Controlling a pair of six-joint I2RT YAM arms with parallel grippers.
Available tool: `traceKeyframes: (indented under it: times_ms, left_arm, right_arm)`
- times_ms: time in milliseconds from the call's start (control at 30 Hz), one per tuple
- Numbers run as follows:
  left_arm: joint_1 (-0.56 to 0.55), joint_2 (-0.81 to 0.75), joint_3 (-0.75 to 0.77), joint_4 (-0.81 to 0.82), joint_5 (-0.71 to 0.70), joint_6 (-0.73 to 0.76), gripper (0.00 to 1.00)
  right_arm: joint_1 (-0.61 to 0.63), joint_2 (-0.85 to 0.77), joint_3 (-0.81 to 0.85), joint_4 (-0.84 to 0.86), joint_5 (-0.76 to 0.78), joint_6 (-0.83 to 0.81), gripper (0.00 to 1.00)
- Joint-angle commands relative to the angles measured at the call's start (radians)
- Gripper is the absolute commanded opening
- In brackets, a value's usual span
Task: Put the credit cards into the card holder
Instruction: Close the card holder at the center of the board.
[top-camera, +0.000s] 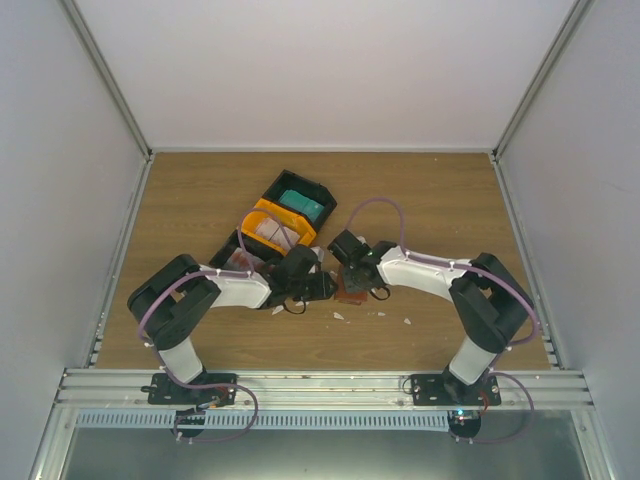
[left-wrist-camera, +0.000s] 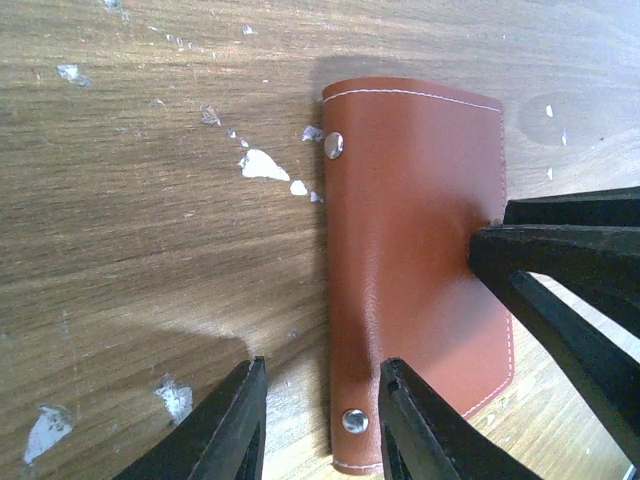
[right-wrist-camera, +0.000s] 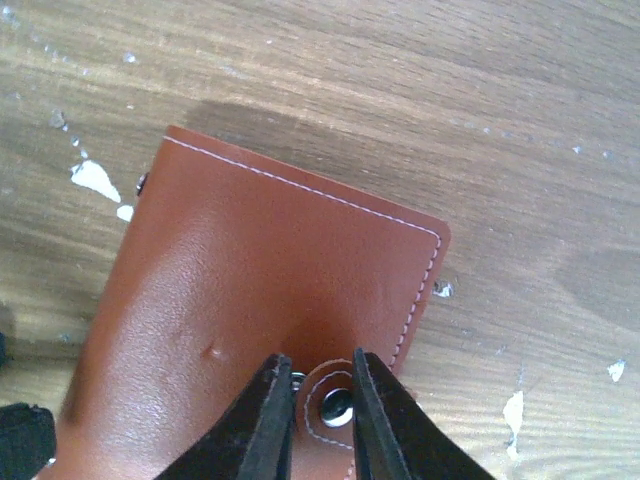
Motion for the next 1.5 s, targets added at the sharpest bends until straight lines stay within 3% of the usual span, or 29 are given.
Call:
traceKeyframes:
  times_ms: [0,233,500,833,1133,1467]
  left_arm:
    - [0.006,0.002,-0.04,-0.05,0.001,-0.011,0.34]
    - [0.006,0.011,-0.037,-0.037,0.015,-0.005,0.34]
    - [0.006,0.034,-0.024,-0.013,0.048,0.004,0.39]
    - [0.01,0.113,0.03,0.003,0.05,0.037,0.39]
    - [0.011,0.158,0.044,0.002,0.055,0.046,0.34]
    - [0.01,0.162,0.044,-0.034,0.013,0.045,0.32]
  right_arm:
    - [0.02,0.017,0.04,-0.061,0.07,0.039,0.16]
    - [0.021,0.007,0.06,-0.088,0.097,0.054,0.01]
    - [0.02,-0.038,0.029,-0.034,0.052,0.016,0.01]
    - [-0.048,-0.181,-0.154,0.25,-0.162,-0.063,0.0]
    - [-0.07,-0.158,-0.173,0.283,-0.21,-0.068,0.01]
    - [-0.074,-0.148,-0.159,0.267,-0.15,-0.076,0.01]
